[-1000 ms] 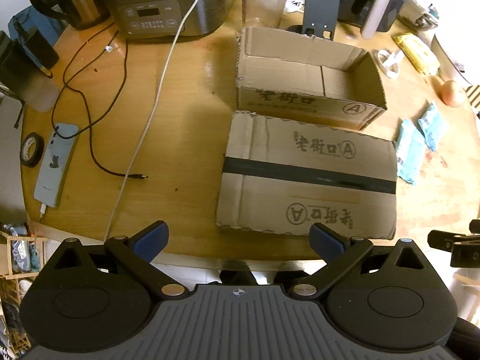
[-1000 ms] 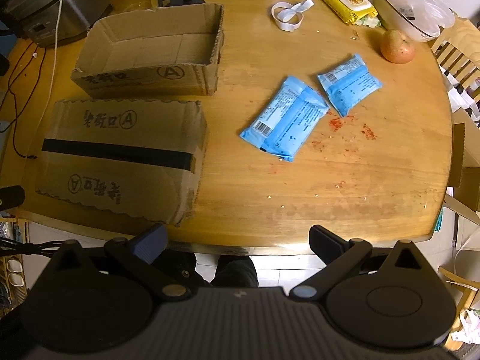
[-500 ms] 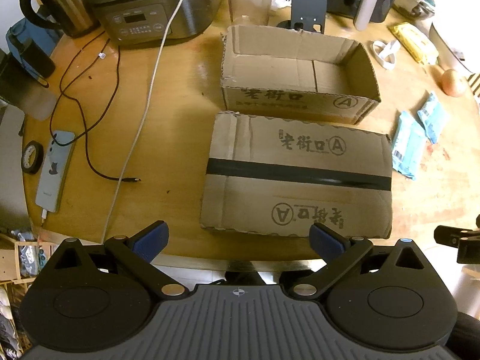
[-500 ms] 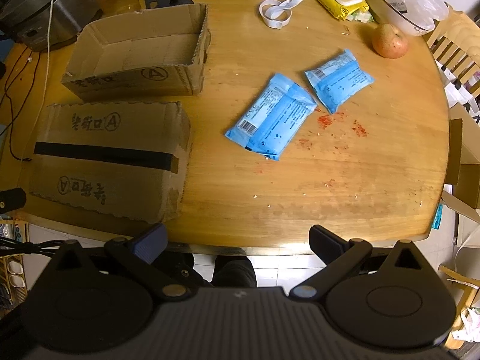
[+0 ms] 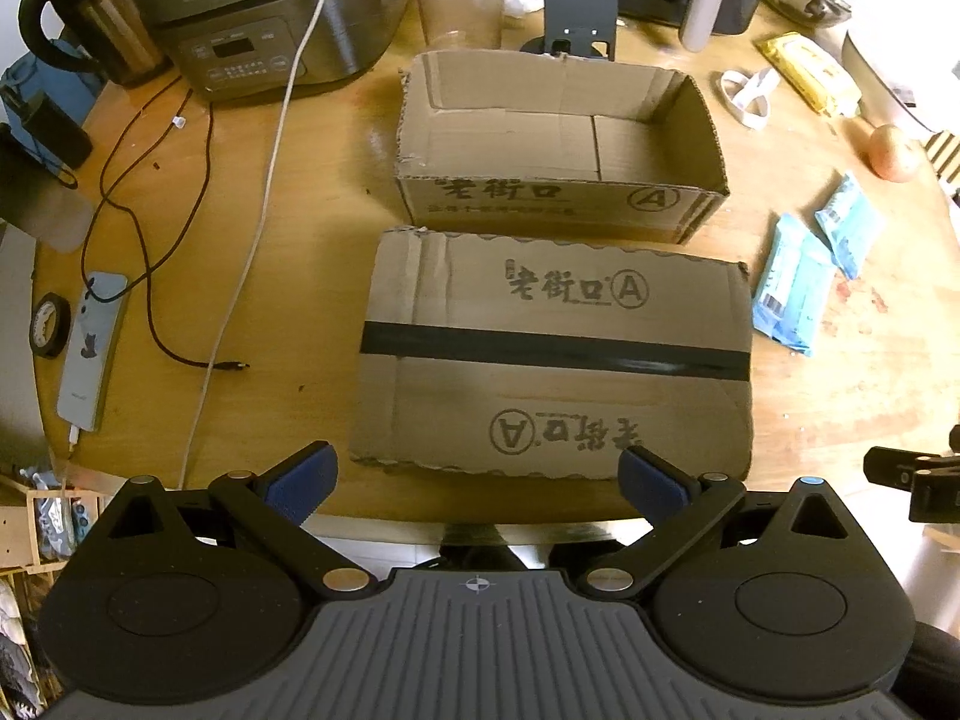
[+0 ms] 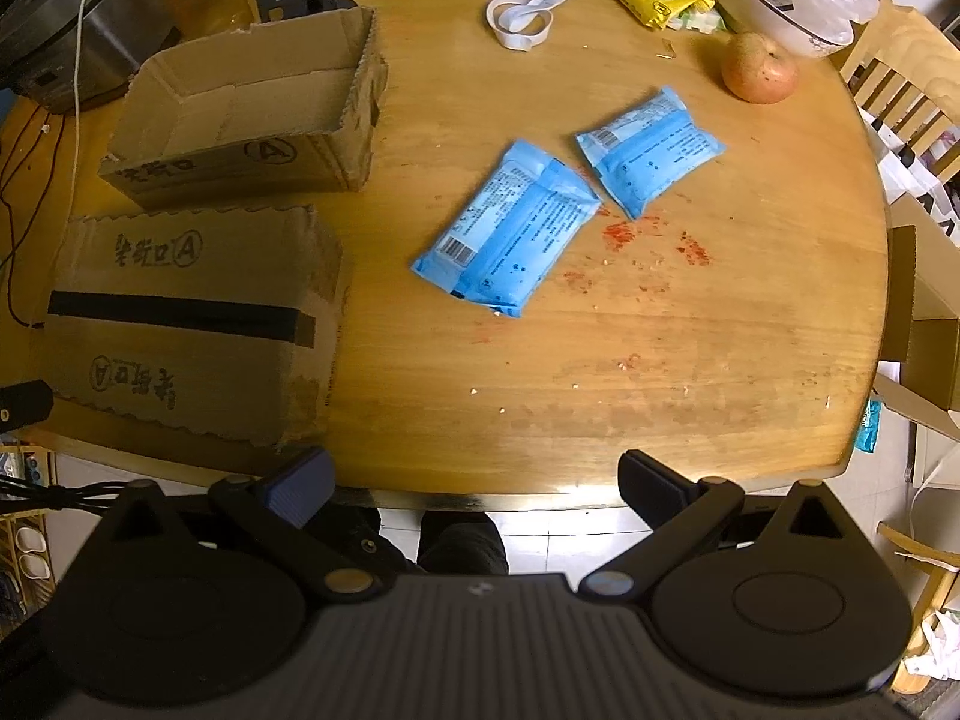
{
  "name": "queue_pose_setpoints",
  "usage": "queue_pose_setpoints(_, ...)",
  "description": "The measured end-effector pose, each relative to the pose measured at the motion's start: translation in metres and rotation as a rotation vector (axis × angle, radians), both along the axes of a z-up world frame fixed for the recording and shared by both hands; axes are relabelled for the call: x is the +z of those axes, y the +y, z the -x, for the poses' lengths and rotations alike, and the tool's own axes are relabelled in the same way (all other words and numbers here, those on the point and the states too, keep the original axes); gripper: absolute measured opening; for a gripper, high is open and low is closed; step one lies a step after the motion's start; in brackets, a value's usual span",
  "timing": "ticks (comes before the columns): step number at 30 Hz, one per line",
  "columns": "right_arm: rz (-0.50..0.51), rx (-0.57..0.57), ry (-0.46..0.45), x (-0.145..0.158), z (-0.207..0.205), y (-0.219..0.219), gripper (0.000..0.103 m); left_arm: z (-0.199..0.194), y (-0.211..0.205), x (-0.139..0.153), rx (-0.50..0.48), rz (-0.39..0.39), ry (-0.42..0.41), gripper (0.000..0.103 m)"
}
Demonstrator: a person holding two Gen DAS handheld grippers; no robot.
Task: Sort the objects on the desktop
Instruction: 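Move the right tool toward the two blue wipe packs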
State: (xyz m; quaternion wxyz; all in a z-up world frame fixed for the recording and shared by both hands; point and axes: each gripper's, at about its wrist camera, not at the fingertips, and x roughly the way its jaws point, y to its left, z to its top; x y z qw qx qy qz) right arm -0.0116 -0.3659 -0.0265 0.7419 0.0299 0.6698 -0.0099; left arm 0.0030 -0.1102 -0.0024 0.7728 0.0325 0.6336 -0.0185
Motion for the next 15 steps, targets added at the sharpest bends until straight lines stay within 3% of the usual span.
queue_pose_setpoints(15,0.0,-0.012,0.005,-0.003,0.0,-0.021,0.103,-0.004,-0.023,-0.002,-0.019,0.003,0.006,0.103)
